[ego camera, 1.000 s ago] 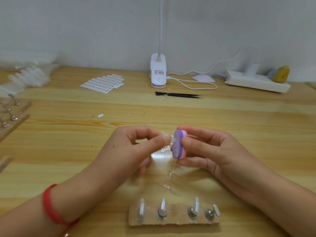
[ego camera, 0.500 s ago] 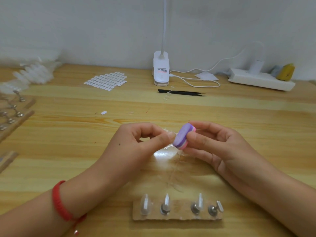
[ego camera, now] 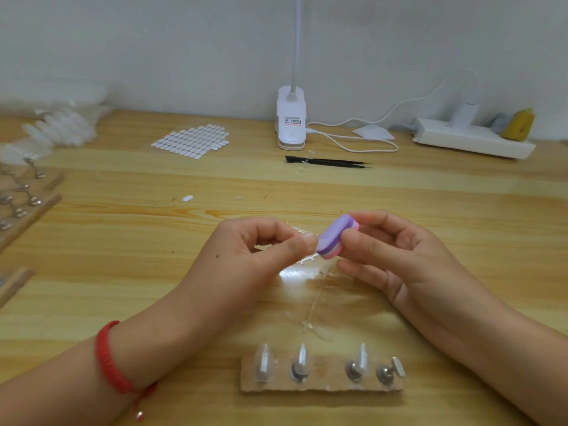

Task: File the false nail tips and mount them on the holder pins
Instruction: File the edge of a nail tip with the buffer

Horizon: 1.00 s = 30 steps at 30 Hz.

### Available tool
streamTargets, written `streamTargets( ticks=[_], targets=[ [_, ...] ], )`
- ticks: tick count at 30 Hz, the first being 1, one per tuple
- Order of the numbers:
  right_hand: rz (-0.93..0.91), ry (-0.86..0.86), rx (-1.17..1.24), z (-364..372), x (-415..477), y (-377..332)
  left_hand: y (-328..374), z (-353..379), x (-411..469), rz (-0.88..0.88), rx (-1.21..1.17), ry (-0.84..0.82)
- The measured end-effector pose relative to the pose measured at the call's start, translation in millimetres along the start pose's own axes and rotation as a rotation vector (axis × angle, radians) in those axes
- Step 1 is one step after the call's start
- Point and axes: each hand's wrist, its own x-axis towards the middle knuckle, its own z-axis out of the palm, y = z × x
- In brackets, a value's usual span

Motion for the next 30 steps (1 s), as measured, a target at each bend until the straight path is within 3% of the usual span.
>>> streamTargets(
  ticks=[4,8,12,16,20,24,30],
  targets=[
    [-0.011,-0.079,-0.098,3.8,-2.0,1.6,0.9,-0.4,-0.2,-0.005,0.007,-0.001],
    [-0.024,-0.007,-0.007,-0.6,-0.3,1.5,-0.3,-2.2,0.0,-0.034,-0.019,0.009],
    [-0.031,-0.099,-0.136,4.9,-2.8,3.0,-0.1,-3.0,-0.1,-0.029,-0.035,-0.010],
    [-0.031,-0.027,-0.002,0.4,-1.5,1.0,-1.3,-3.2,0.5,-0.035,-0.043,-0.012],
    [-0.050,-0.087,-0.099,4.7,-3.7,3.0,-2.7,-3.1,1.0,-0.019,-0.037,-0.001],
    [-0.051,-0.012,-0.018,1.4,-2.2,1.9,-2.2,-3.6,0.8,-0.031,-0.041,-0.013],
    [-0.073,-0.052,-0.086,3.8,-2.3,4.7,-4.8,-3.3,0.2,0.022,0.016,-0.026]
  ],
)
